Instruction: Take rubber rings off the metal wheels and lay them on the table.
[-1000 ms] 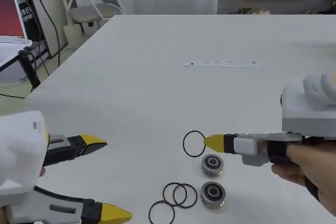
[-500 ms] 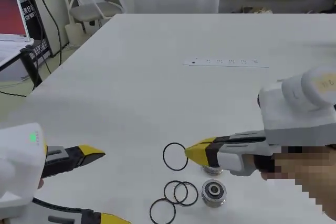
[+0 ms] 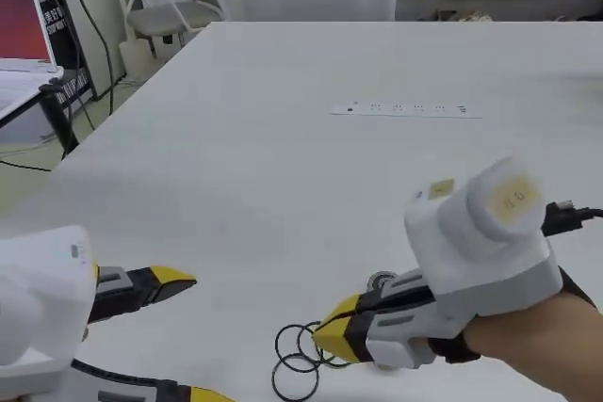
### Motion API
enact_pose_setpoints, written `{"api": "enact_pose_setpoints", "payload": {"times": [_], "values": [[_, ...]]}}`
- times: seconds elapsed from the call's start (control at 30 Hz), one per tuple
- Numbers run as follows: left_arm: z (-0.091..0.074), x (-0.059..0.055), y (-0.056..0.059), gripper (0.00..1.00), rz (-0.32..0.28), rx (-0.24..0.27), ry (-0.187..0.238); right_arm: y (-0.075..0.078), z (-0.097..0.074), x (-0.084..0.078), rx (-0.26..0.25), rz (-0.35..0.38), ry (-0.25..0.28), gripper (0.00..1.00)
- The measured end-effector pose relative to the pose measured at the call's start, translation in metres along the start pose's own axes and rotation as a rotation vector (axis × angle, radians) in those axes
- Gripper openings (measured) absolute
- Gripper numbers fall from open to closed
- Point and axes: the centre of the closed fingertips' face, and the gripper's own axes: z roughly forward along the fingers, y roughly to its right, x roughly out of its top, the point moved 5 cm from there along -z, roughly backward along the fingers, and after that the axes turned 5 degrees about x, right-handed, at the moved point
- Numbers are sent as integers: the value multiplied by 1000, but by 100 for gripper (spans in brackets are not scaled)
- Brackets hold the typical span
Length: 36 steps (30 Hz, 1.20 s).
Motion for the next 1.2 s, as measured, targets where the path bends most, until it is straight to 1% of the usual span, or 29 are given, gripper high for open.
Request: {"api": "enact_pose_setpoints", "payload": {"times": [0.1,0.17,0.27,0.37,0.5,0.67,0.77,0.93,1.2], "values": [[0,-1,0,73,-2,0,-3,0,4,-4,-1,0,-21,0],[1,-1,1,73,-2,-1,-6,1,6,-6,7,20,-24,0],[1,-2,1,73,-1,-2,-10,5,9,-10,-13,49,-37,0],[1,-3,1,72,-6,-5,-15,8,11,-15,-20,92,-42,0],[2,-4,1,72,-2,-6,-23,11,13,-18,-31,114,-49,0],[2,-5,2,72,-6,-9,-27,14,16,-23,-64,113,-75,0],[2,-5,3,72,-6,-11,-29,16,18,-25,-73,124,-79,0],[3,-6,3,72,-3,-12,-34,17,21,-30,-89,121,-104,0],[2,-6,3,72,-2,-11,-33,22,22,-33,-116,120,-105,0]]}}
